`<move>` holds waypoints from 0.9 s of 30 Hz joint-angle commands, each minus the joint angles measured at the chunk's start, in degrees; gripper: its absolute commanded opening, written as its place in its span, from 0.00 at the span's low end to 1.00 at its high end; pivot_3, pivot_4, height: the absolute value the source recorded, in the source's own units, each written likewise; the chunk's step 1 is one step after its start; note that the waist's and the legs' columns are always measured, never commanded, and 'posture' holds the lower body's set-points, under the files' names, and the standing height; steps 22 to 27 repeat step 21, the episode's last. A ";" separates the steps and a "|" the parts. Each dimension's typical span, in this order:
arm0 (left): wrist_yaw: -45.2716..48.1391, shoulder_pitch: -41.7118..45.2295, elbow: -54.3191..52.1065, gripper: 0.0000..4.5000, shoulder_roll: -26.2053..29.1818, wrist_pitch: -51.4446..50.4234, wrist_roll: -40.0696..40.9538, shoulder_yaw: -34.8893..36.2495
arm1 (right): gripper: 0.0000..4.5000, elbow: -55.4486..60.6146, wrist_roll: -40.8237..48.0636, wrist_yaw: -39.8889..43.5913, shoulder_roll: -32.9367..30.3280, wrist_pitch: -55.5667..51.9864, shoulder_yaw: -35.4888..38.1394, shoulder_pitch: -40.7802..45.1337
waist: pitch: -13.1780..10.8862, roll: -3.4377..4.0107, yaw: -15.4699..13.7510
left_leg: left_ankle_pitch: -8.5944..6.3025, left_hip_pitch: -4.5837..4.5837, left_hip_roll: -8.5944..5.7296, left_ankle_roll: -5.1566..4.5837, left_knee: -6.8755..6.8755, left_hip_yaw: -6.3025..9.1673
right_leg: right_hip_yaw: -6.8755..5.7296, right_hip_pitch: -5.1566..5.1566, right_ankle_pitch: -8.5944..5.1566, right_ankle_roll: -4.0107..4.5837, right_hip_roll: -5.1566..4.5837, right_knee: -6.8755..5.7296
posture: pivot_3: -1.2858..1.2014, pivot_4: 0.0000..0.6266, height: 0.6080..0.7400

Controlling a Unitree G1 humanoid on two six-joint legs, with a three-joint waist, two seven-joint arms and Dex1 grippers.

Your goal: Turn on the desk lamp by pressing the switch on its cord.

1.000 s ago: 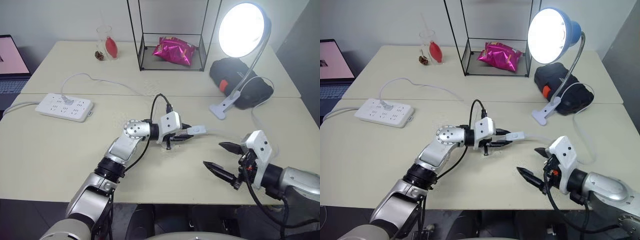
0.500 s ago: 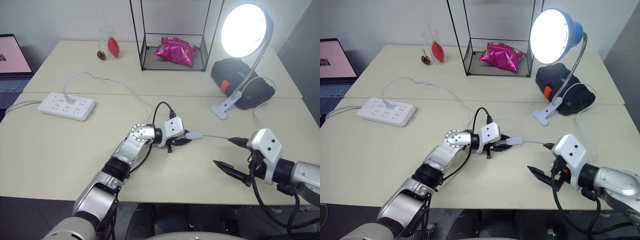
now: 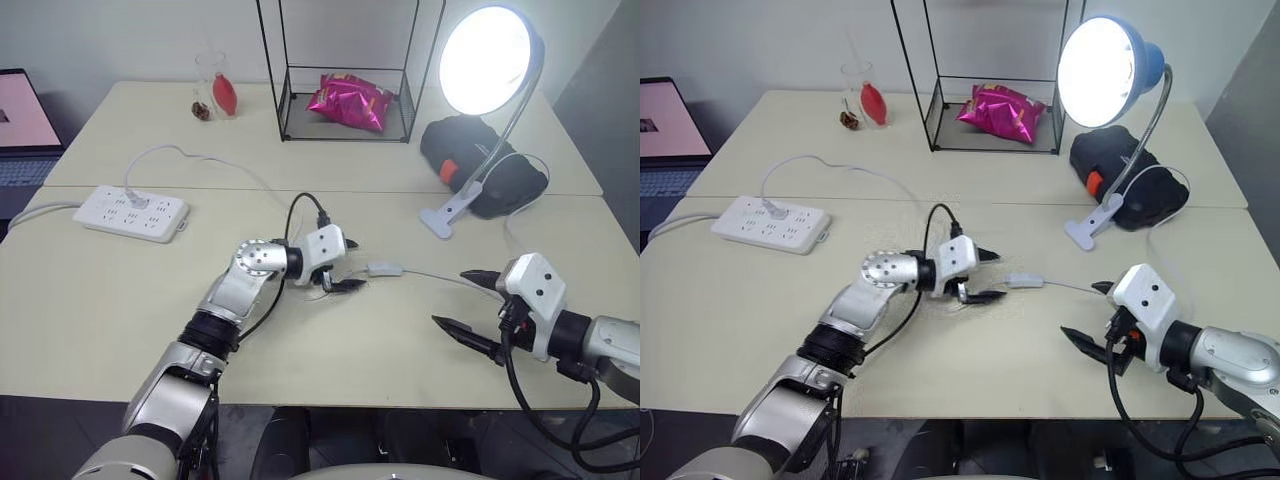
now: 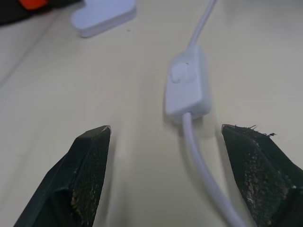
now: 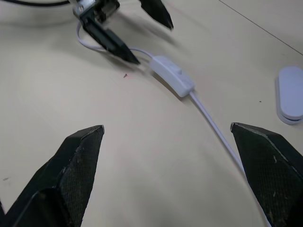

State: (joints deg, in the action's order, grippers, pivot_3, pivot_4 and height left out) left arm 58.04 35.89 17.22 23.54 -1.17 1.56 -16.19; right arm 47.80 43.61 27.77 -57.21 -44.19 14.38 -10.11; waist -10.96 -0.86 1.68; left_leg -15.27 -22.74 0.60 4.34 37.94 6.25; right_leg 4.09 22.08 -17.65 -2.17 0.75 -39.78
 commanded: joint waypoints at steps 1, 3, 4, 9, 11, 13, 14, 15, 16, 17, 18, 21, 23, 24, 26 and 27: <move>0.27 0.02 -10.33 0.86 3.52 -6.15 4.30 5.32 | 1.00 -1.41 -2.77 2.84 0.01 2.35 1.09 0.76 | 0.00 0.00 0.01 | 0.00 -0.01 0.00 0.00 0.00 0.00 | 0.00 0.00 0.00 0.00 0.00 0.00 | 0.52 0.24 1.00; 0.74 -1.00 -14.88 0.86 5.93 -10.51 6.67 7.54 | 1.00 -2.32 -3.87 4.11 0.06 3.22 1.45 1.04 | -0.01 0.00 0.08 | 0.00 -0.01 0.00 0.00 0.00 0.00 | 0.00 0.01 0.00 0.00 0.00 0.01 | 0.52 0.24 1.00; 0.75 -1.86 -17.16 0.86 7.51 -12.53 7.24 8.55 | 1.00 -2.81 -4.86 4.71 0.07 4.09 1.60 1.09 | -0.01 0.00 0.15 | 0.00 -0.01 0.02 0.00 -0.01 -0.01 | 0.00 0.01 0.00 0.00 0.00 0.02 | 0.52 0.24 1.00; 3.00 -8.96 -27.48 0.86 16.03 -21.37 12.71 14.55 | 1.00 -6.45 -9.26 9.01 -0.33 8.89 3.84 0.85 | -0.01 0.01 0.23 | 0.00 0.04 0.06 0.00 -0.07 -0.02 | -0.01 0.01 -0.01 0.00 0.01 0.00 | 0.52 0.24 1.00; 3.32 -11.76 -29.97 0.86 18.57 -24.93 15.35 17.13 | 1.00 -7.69 -9.80 10.51 -0.60 9.67 4.38 1.67 | -0.01 0.00 0.19 | 0.00 0.04 0.07 0.00 -0.06 -0.03 | 0.00 0.02 -0.01 0.00 0.00 0.01 | 0.52 0.24 1.00; 2.86 -13.80 -31.88 0.86 20.43 -27.75 17.57 19.50 | 1.00 -8.94 -10.03 12.15 -0.81 10.31 4.95 2.77 | -0.02 0.00 0.14 | 0.00 0.04 0.06 0.00 -0.05 -0.03 | 0.00 0.01 -0.01 0.00 -0.03 0.00 | 0.52 0.24 1.00; 2.74 -14.53 -32.36 0.86 21.38 -28.72 18.16 20.40 | 1.00 -9.43 -9.98 12.81 -0.90 10.39 5.11 3.43 | -0.02 -0.01 0.02 | 0.00 0.04 0.06 0.00 -0.03 -0.03 | -0.01 0.01 0.00 0.01 -0.03 -0.01 | 0.52 0.24 1.00; 2.24 -15.15 -33.25 0.86 21.84 -29.97 18.86 21.15 | 1.00 -10.03 -9.97 13.98 -0.97 10.83 5.58 3.52 | -0.02 -0.02 -0.08 | 0.00 0.03 0.06 0.00 -0.02 -0.02 | -0.03 0.01 -0.01 0.00 -0.03 0.00 | 0.52 0.24 1.00; 1.75 -15.63 -33.96 0.86 22.31 -31.33 19.56 21.97 | 1.00 -10.61 -10.16 15.23 -1.14 11.47 5.77 3.56 | -0.02 -0.02 -0.12 | 0.00 0.04 0.07 0.00 -0.01 0.01 | -0.06 -0.02 -0.01 -0.01 -0.03 0.00 | 0.52 0.24 1.00; 1.47 -15.80 -34.11 0.86 22.71 -32.17 20.07 22.57 | 1.00 -10.92 -10.40 15.83 -1.23 11.68 5.41 4.00 | -0.02 -0.02 -0.16 | 0.00 0.04 0.06 0.00 -0.02 0.01 | -0.06 -0.02 -0.01 -0.01 -0.03 0.00 | 0.52 0.24 1.00; 0.99 -16.19 -34.67 0.86 23.02 -33.34 20.72 23.11 | 1.00 -11.63 -10.65 16.64 -1.35 11.94 5.10 4.39 | -0.02 -0.02 -0.13 | 0.00 0.04 0.06 0.00 -0.01 0.00 | -0.05 -0.03 -0.01 -0.01 -0.03 0.00 | 0.52 0.24 1.00; -0.44 -17.22 -35.98 0.86 22.72 -34.91 21.97 23.67 | 1.00 -14.17 -12.05 18.75 -1.64 12.71 4.04 5.65 | -0.03 -0.02 -0.03 | 0.00 0.06 0.06 0.00 -0.02 -0.06 | -0.01 -0.03 0.01 0.03 -0.04 0.01 | 0.52 0.24 1.00; -0.44 -17.22 -35.98 0.86 22.72 -34.91 21.97 23.67 | 1.00 -14.17 -12.05 18.75 -1.64 12.71 4.04 5.65 | -0.03 -0.02 -0.03 | 0.00 0.06 0.06 0.00 -0.02 -0.06 | -0.01 -0.03 0.01 0.03 -0.04 0.01 | 0.52 0.24 1.00; -0.44 -17.22 -35.98 0.86 22.72 -34.91 21.97 23.67 | 1.00 -14.17 -12.05 18.75 -1.64 12.71 4.04 5.65 | -0.03 -0.02 -0.03 | 0.00 0.06 0.06 0.00 -0.02 -0.06 | -0.01 -0.03 0.01 0.03 -0.04 0.01 | 0.52 0.24 1.00; -0.44 -17.22 -35.98 0.86 22.72 -34.91 21.97 23.67 | 1.00 -14.17 -12.05 18.75 -1.64 12.71 4.04 5.65 | -0.03 -0.02 -0.03 | 0.00 0.06 0.06 0.00 -0.02 -0.06 | -0.01 -0.03 0.01 0.03 -0.04 0.01 | 0.52 0.24 1.00; -0.44 -17.22 -35.98 0.86 22.72 -34.91 21.97 23.67 | 1.00 -14.17 -12.05 18.75 -1.64 12.71 4.04 5.65 | -0.03 -0.02 -0.03 | 0.00 0.06 0.06 0.00 -0.02 -0.06 | -0.01 -0.03 0.01 0.03 -0.04 0.01 | 0.52 0.24 1.00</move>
